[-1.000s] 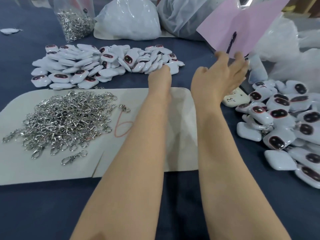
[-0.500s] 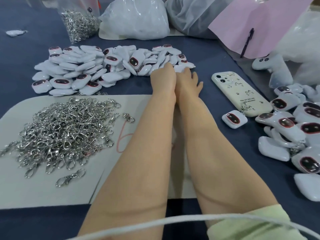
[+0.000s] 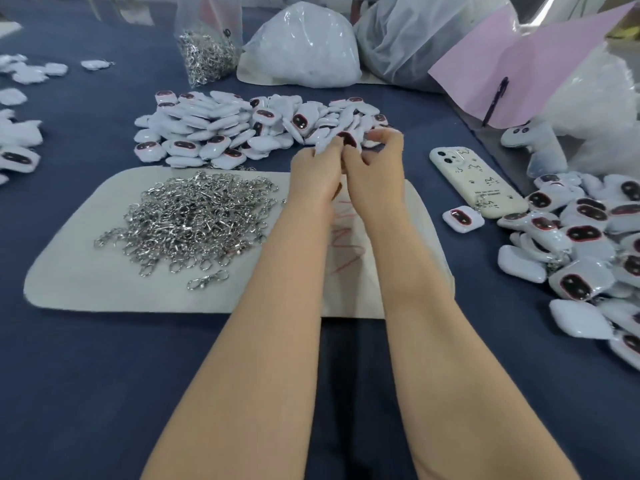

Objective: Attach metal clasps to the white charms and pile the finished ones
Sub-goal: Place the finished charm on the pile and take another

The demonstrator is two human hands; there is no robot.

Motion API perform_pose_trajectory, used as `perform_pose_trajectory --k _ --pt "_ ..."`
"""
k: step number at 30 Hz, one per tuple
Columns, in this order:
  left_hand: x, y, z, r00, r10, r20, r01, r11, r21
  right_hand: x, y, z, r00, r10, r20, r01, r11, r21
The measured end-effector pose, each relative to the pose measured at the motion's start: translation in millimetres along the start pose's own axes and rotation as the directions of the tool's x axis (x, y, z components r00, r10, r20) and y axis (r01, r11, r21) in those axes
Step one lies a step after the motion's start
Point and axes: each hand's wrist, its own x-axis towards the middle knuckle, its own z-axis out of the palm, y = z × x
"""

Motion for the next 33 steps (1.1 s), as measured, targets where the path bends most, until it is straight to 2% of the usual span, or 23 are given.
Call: perform_pose_trajectory --k 2,5,8,10,11,13,16,21,24,26,29,30,33 --pt "-9.9 -4.3 -21.9 0.998 0.040 -0.054 -0.042 0.998 -0.039 -14.4 4.3 -2.9 0.997 0.033 0.073 -0.026 0.995 -0.093" --pt "-20.4 -8.8 -50.4 0.995 -0.001 -0.101 -0.016 0.985 -0.169 -26.7 16.1 -8.3 0.990 0.052 0.133 0.001 0.928 -0.371" --pt "-27.6 -14.9 -60.7 0.994 -0.011 -0.109 -0.014 0.973 -0.230 -35.1 20.3 -4.2 0.954 0.085 0.287 0.118 0.776 -0.620" --pt "-28.5 -19.3 -61.4 0.993 0.014 -0.114 -0.043 0.965 -0.258 -39.0 18.7 0.6 0.923 0.104 0.370 0.214 0.660 -0.720" --pt "-28.6 -20.2 -61.3 0.993 0.023 -0.117 -0.051 0.967 -0.248 -39.3 17.8 2.0 0.916 0.103 0.388 0.245 0.620 -0.745" --pt "-27.1 -19.6 -61.8 0.991 0.045 -0.129 -0.070 0.978 -0.196 -38.9 17.7 2.4 0.916 0.093 0.389 0.255 0.613 -0.748" --pt "-23.5 -20.6 -62.6 0.988 0.075 -0.138 -0.093 0.987 -0.128 -36.5 18.0 0.5 0.941 0.096 0.325 0.187 0.653 -0.734" --pt "-21.6 -24.1 -63.8 0.989 0.085 -0.125 -0.095 0.992 -0.079 -30.1 18.5 -1.4 0.947 0.190 0.257 0.099 0.589 -0.802" --pt "-22.6 -24.8 -61.8 0.993 0.067 -0.092 -0.076 0.993 -0.091 -32.9 17.7 2.1 0.946 0.173 0.273 0.127 0.580 -0.805" --pt "-23.7 -25.3 -61.2 0.995 0.059 -0.078 -0.069 0.989 -0.128 -36.0 19.6 5.3 0.951 0.092 0.295 0.169 0.642 -0.748" --pt "-22.9 -26.5 -60.0 0.995 0.060 -0.078 -0.068 0.993 -0.099 -41.0 23.1 7.2 0.970 -0.023 0.243 0.128 0.896 -0.426" --pt "-22.3 -27.2 -59.4 0.994 0.072 -0.081 -0.077 0.995 -0.058 -41.4 23.6 7.1 0.979 -0.028 0.201 0.090 0.948 -0.306" --pt "-20.9 -29.6 -57.7 0.985 0.149 -0.091 -0.141 0.986 0.088 -38.3 25.2 5.5 0.996 -0.012 0.092 0.020 0.995 -0.095"
